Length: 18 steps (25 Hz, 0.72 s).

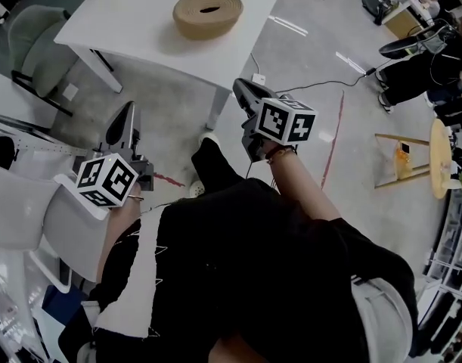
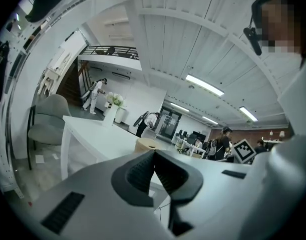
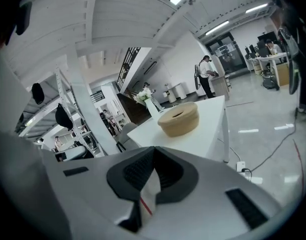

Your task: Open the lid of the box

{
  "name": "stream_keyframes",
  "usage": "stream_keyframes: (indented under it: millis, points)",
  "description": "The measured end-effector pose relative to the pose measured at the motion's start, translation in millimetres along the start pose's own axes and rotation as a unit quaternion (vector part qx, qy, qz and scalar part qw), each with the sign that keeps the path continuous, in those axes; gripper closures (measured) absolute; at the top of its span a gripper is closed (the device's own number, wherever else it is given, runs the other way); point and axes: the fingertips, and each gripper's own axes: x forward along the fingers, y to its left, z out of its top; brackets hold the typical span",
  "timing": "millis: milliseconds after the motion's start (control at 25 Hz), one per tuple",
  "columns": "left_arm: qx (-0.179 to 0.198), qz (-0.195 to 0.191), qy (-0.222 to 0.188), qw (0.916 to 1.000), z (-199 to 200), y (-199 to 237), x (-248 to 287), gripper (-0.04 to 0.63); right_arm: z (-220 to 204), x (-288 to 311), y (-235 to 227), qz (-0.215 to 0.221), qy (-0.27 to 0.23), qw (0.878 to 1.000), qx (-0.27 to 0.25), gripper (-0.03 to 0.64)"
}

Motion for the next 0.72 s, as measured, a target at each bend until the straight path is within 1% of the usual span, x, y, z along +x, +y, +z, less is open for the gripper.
stream_keyframes:
  millis: [240,400,480,720]
  points:
    - [-0.003,0.026,0.014,0.9996,-9,19,8,0.584,-3,18,-8,-0.005,0.022,1.0,-0.017,0.612]
    - [-0.006,0.033,0.02,0.9992,-11,30,19,0.584,8,35,-19,-0.014,0.021,1.0,-0.008,0.612]
    - [-0.006,0.034,0.02,0.9992,-8,32,28,0.584,16,43,-25,-0.015,0.022,1.0,-0.007,0.612]
    - [0.009,0.038,0.01,0.9992,15,45,53,0.584,45,80,-41,-0.012,0.019,1.0,0.001,0.612]
